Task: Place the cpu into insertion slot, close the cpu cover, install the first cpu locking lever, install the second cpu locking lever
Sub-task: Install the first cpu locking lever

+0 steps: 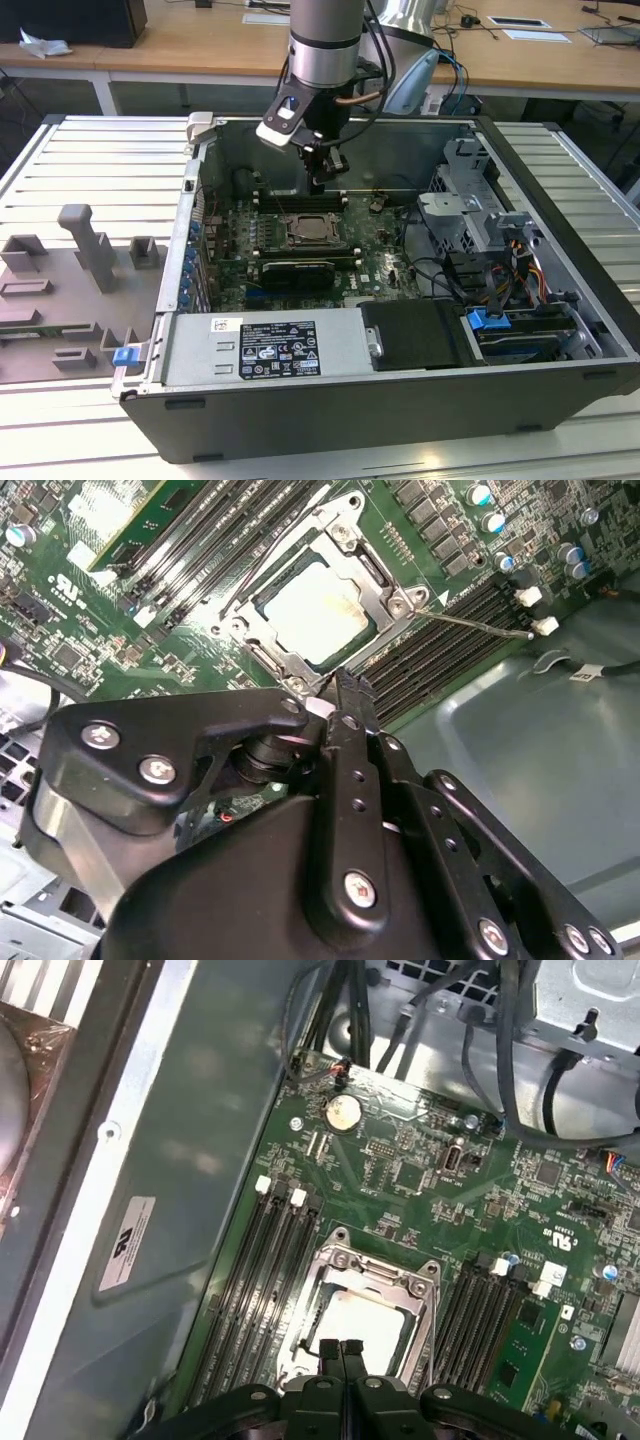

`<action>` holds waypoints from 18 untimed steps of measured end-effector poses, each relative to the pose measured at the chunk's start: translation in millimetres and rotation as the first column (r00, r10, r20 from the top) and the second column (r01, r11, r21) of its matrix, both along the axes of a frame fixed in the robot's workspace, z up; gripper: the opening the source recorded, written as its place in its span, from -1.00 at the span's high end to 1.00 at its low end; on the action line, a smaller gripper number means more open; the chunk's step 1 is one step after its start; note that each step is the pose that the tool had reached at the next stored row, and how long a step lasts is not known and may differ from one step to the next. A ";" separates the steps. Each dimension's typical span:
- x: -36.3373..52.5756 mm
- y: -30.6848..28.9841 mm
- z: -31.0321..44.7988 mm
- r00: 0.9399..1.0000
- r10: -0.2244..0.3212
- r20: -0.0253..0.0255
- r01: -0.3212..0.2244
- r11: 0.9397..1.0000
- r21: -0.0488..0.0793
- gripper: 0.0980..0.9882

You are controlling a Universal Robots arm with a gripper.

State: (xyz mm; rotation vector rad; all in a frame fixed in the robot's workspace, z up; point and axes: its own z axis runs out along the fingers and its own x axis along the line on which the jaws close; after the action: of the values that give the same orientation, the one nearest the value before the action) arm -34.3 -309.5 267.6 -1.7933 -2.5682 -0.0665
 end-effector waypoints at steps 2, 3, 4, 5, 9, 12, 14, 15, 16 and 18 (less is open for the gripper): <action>0.0 0.0 -0.1 1.000 0.009 0.000 -0.009 1.000 0.000 0.98; 0.0 -0.1 -0.2 1.000 0.011 0.000 -0.011 1.000 0.000 0.98; 0.0 -0.1 -0.3 1.000 0.015 0.000 -0.015 1.000 0.000 0.98; 0.0 -0.1 -0.3 1.000 0.019 0.000 -0.019 1.000 0.000 0.98; 0.0 -0.1 -0.5 0.999 0.044 0.000 -0.044 0.999 0.000 0.98; 0.0 -0.1 -0.6 0.997 0.072 0.000 -0.072 0.997 0.000 0.98; 0.0 -0.1 -0.7 0.995 0.103 0.000 -0.103 0.995 0.000 0.98; 0.0 -0.1 -0.7 0.993 0.115 0.000 -0.115 0.993 0.000 0.98; 0.0 -0.1 -0.7 0.992 0.125 0.000 -0.125 0.992 0.000 0.98; 0.0 -0.1 -0.7 0.989 0.149 0.000 -0.149 0.989 0.000 0.98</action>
State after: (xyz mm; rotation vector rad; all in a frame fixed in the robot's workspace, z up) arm -34.3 -309.5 266.8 -1.5954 -2.6921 -0.0650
